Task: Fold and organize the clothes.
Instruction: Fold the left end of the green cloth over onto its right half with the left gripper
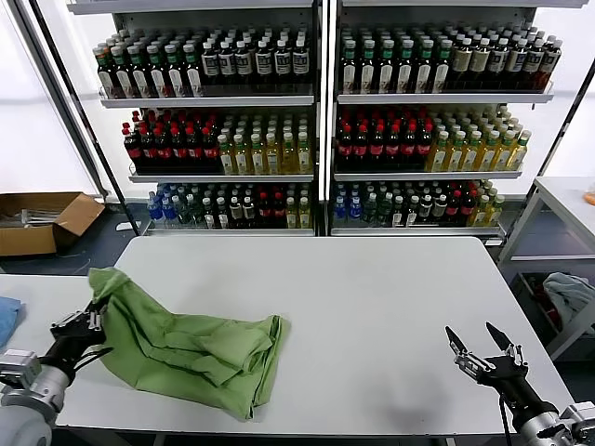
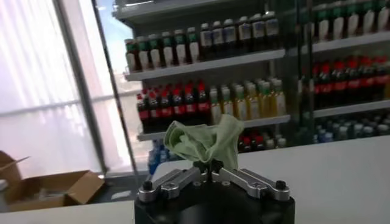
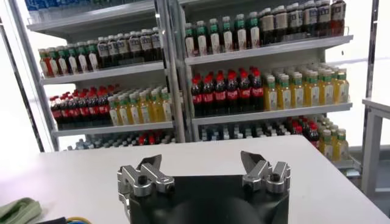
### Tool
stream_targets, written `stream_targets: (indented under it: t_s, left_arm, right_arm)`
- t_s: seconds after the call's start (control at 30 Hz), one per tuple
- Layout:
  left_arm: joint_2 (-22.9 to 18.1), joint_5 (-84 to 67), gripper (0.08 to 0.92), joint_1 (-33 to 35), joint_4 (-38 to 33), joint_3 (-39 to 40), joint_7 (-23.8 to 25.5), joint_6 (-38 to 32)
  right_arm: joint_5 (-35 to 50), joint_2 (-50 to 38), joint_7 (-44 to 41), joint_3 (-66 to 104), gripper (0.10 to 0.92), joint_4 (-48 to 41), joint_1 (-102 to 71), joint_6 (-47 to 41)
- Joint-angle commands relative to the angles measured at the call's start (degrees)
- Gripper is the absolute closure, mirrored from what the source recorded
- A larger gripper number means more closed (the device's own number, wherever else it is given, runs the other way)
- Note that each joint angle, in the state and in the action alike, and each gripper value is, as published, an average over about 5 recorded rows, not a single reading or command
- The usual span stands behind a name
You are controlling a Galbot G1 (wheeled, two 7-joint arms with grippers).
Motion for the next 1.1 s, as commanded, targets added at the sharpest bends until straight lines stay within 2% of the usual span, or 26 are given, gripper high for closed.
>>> stream_targets:
  t_s: [0.03,0.33,0.63,0.77,0.87,1.1]
  left_arm:
    - [-3.6,1.1,0.909,-1.5,-8.5,17.3,-0.9,0.7]
    - [-7.9,7.9,0.909,-2.0,-2.9,28.4,0.2,0.2]
    - [-8.8,12.5,0.909,-0.2,0.5,34.5,2.6,-0.9]
    - [-9.1,12.8,0.906,-0.7,0.5,36.4,1.3,0.3]
    - [-9.6,12.3,0.861,-1.4,0.2,37.1,-1.5,1.2]
    - [-9.8,6.1,0.663,-0.6,-4.9,37.2,-4.8,1.9]
  right_arm:
    - [-0.4,0.5,0.1,-0.6,0.203,0.2,0.0,-0.1]
    - [-0.6,0.6,0.0,0.1,0.203,-0.2,-0.7,0.0]
    - [-0.7,0.8,0.0,-0.3,0.203,-1.0,-0.2,0.0]
    - [-0.8,0.8,0.1,-0.8,0.203,-1.1,0.2,-0.1]
    - [-0.9,0.8,0.0,-1.1,0.203,-1.0,0.2,-0.1]
    - [-0.9,1.0,-0.1,-1.2,0.203,-0.6,-0.3,0.0]
